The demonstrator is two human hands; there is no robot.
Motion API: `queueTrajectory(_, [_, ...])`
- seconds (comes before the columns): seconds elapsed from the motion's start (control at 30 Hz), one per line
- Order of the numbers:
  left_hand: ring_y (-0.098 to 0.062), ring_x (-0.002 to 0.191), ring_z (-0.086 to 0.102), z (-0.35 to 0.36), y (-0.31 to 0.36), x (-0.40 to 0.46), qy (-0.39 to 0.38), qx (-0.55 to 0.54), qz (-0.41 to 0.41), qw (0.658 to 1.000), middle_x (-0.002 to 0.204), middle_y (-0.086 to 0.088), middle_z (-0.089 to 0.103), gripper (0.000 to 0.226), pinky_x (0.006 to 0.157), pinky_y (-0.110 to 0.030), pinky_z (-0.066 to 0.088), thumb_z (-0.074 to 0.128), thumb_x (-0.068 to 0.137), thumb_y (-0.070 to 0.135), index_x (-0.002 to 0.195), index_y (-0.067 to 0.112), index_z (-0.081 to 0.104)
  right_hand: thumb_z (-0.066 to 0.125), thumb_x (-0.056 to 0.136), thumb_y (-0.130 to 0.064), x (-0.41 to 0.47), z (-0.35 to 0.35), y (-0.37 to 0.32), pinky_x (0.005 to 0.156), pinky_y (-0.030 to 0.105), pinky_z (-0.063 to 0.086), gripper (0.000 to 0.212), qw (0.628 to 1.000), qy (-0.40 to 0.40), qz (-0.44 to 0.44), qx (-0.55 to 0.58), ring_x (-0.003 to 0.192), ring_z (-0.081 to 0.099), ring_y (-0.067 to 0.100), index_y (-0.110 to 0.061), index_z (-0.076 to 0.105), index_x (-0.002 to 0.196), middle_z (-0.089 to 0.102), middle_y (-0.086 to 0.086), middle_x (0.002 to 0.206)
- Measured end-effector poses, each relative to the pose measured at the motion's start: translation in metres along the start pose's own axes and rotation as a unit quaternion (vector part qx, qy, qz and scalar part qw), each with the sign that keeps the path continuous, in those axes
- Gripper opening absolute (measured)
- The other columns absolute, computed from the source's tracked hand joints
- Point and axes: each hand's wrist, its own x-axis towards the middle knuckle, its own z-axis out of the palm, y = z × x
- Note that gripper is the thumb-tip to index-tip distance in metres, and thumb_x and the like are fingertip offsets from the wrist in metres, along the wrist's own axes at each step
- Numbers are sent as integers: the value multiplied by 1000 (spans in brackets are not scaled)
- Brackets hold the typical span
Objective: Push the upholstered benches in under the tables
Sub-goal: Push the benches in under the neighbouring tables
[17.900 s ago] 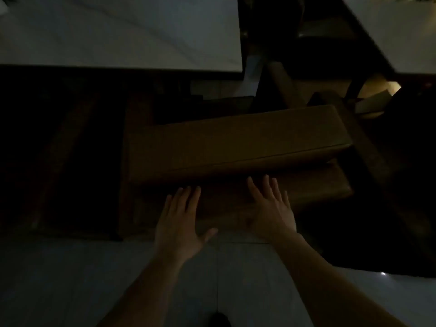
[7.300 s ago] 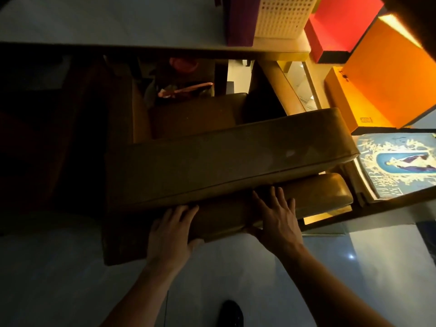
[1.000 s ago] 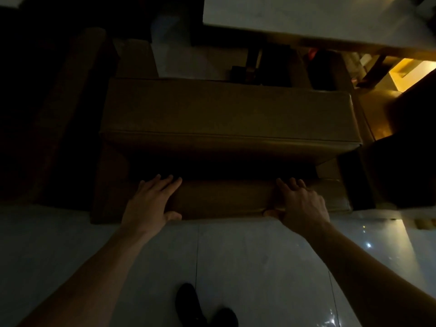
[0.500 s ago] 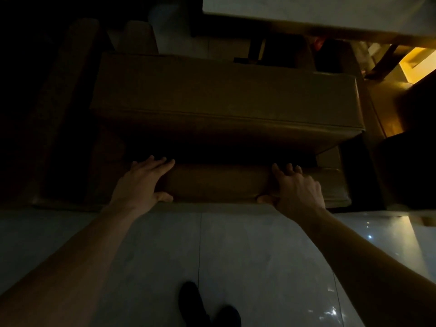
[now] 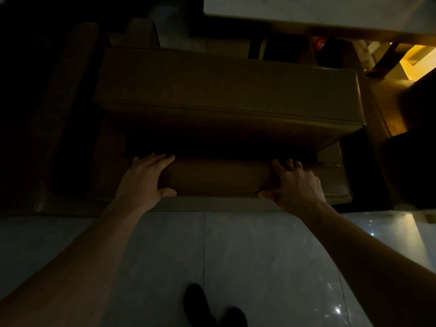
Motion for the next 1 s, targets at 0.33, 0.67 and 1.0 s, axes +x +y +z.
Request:
queueTrajectory(0.33, [-24, 145, 24, 16, 11, -27, 18, -16, 1, 1000, 157, 1, 35, 94, 120, -50, 16, 82, 72, 47, 151, 32, 33, 53, 76, -83, -21, 10, 11, 105, 56, 44, 108, 1000, -10, 2, -3, 146, 27, 38, -27, 10, 158, 23, 14, 160])
queueTrajectory(0.67, [-25, 148, 16, 14, 14, -25, -8, -5, 0, 1000, 160, 3, 27, 94, 116, -50, 16, 80, 76, 44, 153, 34, 27, 56, 77, -79, -25, 11, 10, 106, 60, 43, 107, 1000, -1, 5, 13, 146, 24, 39, -26, 10, 158, 22, 15, 161])
queueTrajectory(1.0, [-21, 149, 12, 14, 9, -16, -37, 3, 1, 999, 161, 5, 23, 96, 120, -48, 10, 79, 75, 46, 153, 35, 24, 57, 74, -81, -15, 15, 14, 104, 61, 44, 110, 1000, -2, 6, 9, 146, 24, 40, -29, 10, 157, 23, 15, 159])
